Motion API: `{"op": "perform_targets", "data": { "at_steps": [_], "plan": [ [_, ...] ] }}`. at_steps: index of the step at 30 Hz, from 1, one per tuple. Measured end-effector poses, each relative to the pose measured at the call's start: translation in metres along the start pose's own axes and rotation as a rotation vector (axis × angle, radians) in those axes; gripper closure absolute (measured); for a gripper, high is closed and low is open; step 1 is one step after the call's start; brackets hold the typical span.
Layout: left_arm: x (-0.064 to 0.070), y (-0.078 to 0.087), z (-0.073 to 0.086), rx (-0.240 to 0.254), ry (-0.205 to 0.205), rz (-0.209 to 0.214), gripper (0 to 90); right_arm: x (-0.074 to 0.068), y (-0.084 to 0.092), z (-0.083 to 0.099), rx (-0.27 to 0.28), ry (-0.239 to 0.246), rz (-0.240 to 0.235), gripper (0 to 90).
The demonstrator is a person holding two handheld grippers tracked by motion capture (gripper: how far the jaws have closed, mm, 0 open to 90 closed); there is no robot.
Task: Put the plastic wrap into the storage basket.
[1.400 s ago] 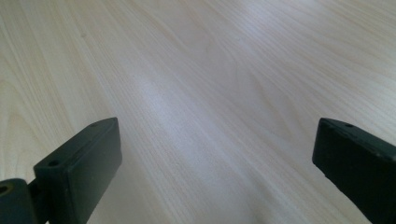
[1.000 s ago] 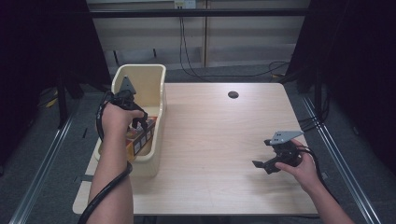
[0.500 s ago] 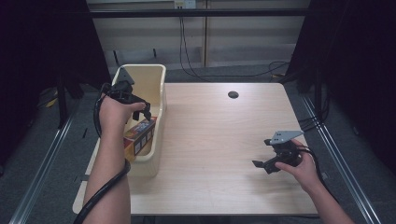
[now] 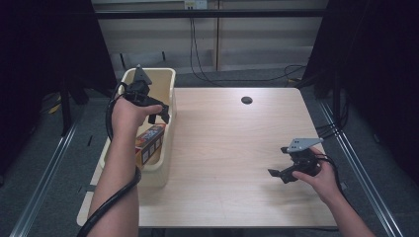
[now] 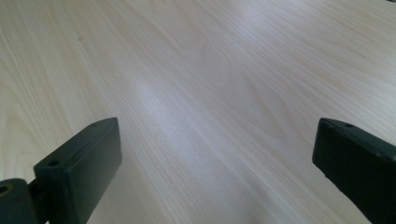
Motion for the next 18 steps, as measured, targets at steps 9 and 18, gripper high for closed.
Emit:
{"op": "perform_targets", "data": {
  "at_steps": [9, 18],
  "plan": [
    [0.024, 0.001, -0.007, 0.023, -0.068, 0.000, 6.7, 0.001, 0.001, 0.000, 0.001, -0.002, -0.001, 1.2],
    [0.047, -0.002, -0.009, 0.028, -0.126, 0.035, 6.4, 0.000, 0.000, 0.000, 0.001, 0.002, -0.003, 1.3]
  ]
}}
Point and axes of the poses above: each handheld gripper's, and its own axes: y roughly backward along the jaws, z roughly out of its underside, x roughly to its right, the point moved 7 cm from there along -y, roughly forward along the jaws, and after that the axes turned 2 degrees about -x, right-handed, at the moved point
